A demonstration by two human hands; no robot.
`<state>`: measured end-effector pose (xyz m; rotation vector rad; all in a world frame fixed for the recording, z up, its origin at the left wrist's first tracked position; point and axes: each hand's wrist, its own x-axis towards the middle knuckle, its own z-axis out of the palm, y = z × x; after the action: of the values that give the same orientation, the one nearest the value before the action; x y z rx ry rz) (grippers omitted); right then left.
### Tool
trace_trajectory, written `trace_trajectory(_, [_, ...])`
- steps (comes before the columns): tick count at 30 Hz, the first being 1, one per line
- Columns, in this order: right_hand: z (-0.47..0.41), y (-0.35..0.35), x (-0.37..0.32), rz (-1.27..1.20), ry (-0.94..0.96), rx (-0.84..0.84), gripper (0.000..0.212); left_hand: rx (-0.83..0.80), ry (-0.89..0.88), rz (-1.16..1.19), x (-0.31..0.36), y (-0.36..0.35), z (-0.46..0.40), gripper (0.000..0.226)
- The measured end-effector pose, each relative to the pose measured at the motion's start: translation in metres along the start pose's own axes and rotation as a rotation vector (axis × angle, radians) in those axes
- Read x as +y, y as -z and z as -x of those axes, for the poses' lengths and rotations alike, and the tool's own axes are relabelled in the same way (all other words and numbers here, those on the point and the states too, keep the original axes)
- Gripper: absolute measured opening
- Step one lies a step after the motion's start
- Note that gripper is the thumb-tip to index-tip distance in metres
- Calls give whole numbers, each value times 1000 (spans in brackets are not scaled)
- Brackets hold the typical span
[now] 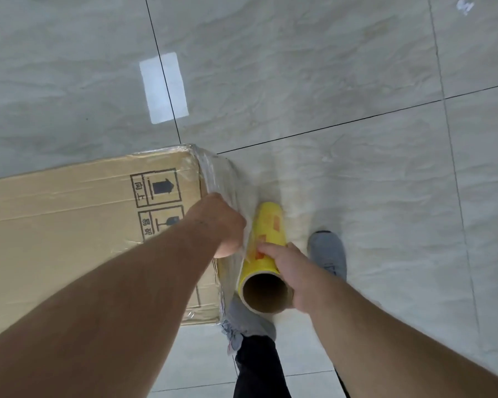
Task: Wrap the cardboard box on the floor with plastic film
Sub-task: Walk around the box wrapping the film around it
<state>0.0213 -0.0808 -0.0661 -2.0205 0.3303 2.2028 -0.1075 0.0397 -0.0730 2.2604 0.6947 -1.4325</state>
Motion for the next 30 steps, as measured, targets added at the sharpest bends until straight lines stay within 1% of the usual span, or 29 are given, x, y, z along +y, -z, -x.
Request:
trace_trajectory(2, [3,15,-5,297,60,21,85,-27,-18,-11,7,7,2,38])
trace_trajectory(3, [2,22,-8,461,76,40,88,-21,-19,1,9,10,1,43])
trace_trajectory(4, [0,28,-13,597,56,65,97,-20,-14,13,10,11,1,49])
trace_trajectory(5, [2,30,-20,701,41,65,103,-26,-7,19,10,10,0,53])
trace_trajectory(6, [7,28,-28,773,25,51,101,-39,0,8,11,9,0,53])
trace_trajectory(7, [12,24,-34,801,29,36,89,-50,8,-16,11,8,0,52])
trace_trajectory(8, [21,19,-41,804,45,28,74,-66,13,-57,11,7,1,49])
trace_trajectory(9, [27,15,-45,750,81,58,61,-77,13,-106,12,6,3,43])
trace_trajectory(11, [26,7,-42,614,97,69,50,-68,21,-199,13,4,8,25])
trace_trajectory(12, [20,4,-34,576,94,31,47,-54,27,-221,14,3,10,19])
trace_trajectory(14, [11,0,-15,523,26,11,51,-25,28,-246,16,0,13,19])
trace_trajectory(16, [7,0,6,223,-105,76,61,12,25,-259,16,-1,14,22])
trace_trajectory(18, [6,-2,26,-35,-160,44,52,20,18,-256,18,-3,15,11])
trace_trajectory(19, [7,-4,31,-143,-182,19,50,23,17,-252,19,-5,16,9])
trace_trajectory(20, [6,-7,35,-242,-196,-12,52,25,20,-252,20,-8,15,13])
trace_trajectory(22, [3,-16,35,-340,-199,-80,58,43,24,-249,21,-11,16,22])
trace_trajectory(24, [1,-19,30,-321,-168,-114,57,74,20,-247,20,-15,15,23])
trace_trajectory(26, [0,-14,27,-221,-159,-76,59,77,26,-246,19,-18,14,25])
trace_trajectory(30, [-1,15,50,104,-92,14,81,102,23,-231,19,-21,13,32])
